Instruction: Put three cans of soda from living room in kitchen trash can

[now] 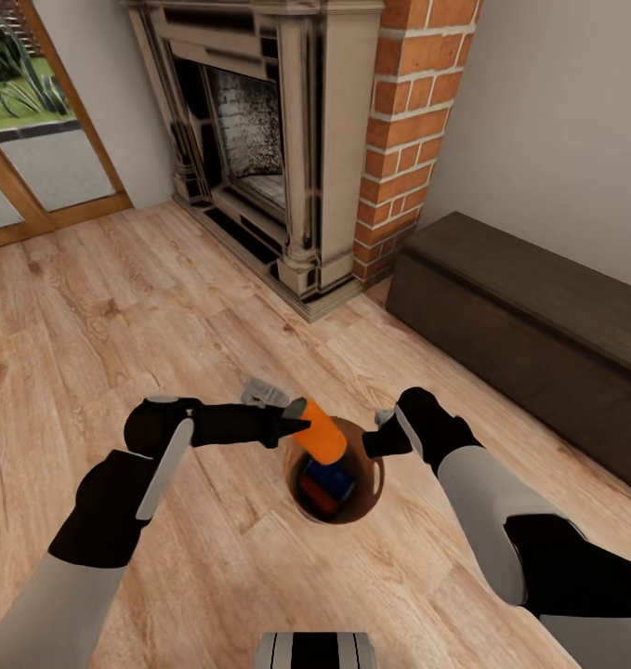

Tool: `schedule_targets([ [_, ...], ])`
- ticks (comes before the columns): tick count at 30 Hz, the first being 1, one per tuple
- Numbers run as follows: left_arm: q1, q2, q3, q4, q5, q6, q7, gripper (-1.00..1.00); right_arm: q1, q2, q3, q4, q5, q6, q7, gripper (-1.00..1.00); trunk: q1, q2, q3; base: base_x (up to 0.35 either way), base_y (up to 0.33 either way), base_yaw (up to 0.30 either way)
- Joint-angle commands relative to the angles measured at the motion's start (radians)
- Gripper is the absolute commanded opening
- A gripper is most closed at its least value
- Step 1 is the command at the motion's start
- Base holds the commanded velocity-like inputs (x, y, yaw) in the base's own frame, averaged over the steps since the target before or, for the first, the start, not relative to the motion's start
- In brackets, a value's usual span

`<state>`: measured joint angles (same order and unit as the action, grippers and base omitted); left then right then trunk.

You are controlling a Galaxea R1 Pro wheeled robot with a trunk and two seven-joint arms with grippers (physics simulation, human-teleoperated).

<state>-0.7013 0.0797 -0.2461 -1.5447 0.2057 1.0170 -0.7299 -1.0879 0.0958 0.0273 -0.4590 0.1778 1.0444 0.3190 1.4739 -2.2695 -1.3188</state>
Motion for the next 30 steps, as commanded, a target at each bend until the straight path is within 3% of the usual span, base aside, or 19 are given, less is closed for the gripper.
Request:
schedule_targets([
  [1,0.0,0.0,-0.008,0.003,-0.001,-0.004,0.005,-1.0,-0.002,0.003,-0.001,0.0,-0.023,0.003,-0.002,-1.0,0.0,0.0,0.0,0.0,0.0,0.0],
  [6,0.001,0.0,-0.027,0.044,-0.002,-0.068,0.041,-1.0,-0.015,0.006,-0.001,0.0,-0.024,0.003,-0.007,-1.0,0.0,0.0,0.0,0.0,0.0,0.0],
  [11,0.006,0.0,-0.099,0.061,-0.011,-0.125,0.134,-1.0,-0.021,0.007,-0.001,0.0,-0.024,0.003,-0.008,-1.0,0.0,0.0,0.0,0.0,0.0,0.0],
  [14,0.011,0.0,-0.12,0.086,-0.013,-0.142,0.147,-1.0,-0.022,0.007,0.0,0.0,-0.024,0.003,-0.008,-1.0,0.0,0.0,0.0,0.0,0.0,0.0],
  [18,0.012,-0.002,-0.186,0.141,-0.019,-0.182,0.155,-1.0,-0.024,0.012,0.0,0.0,-0.025,0.003,-0.009,-1.0,0.0,0.0,0.0,0.0,0.0,0.0],
  [20,0.012,-0.003,-0.213,0.161,-0.037,-0.188,0.157,-1.0,-0.024,0.016,0.0,0.001,-0.025,0.003,-0.009,-1.0,0.0,0.0,0.0,0.0,0.0,0.0],
  [27,0.013,-0.005,-0.246,0.209,-0.08,-0.213,0.169,-1.0,-0.025,0.024,0.0,0.001,-0.025,0.003,-0.009,-1.0,0.0,0.0,0.0,0.0,0.0,0.0],
  [30,0.013,-0.009,-0.252,0.258,-0.112,-0.272,0.227,-1.0,-0.028,0.026,0.0,0.002,-0.026,0.003,-0.009,-1.0,0.0,0.0,0.0,0.0,0.0,0.0],
])
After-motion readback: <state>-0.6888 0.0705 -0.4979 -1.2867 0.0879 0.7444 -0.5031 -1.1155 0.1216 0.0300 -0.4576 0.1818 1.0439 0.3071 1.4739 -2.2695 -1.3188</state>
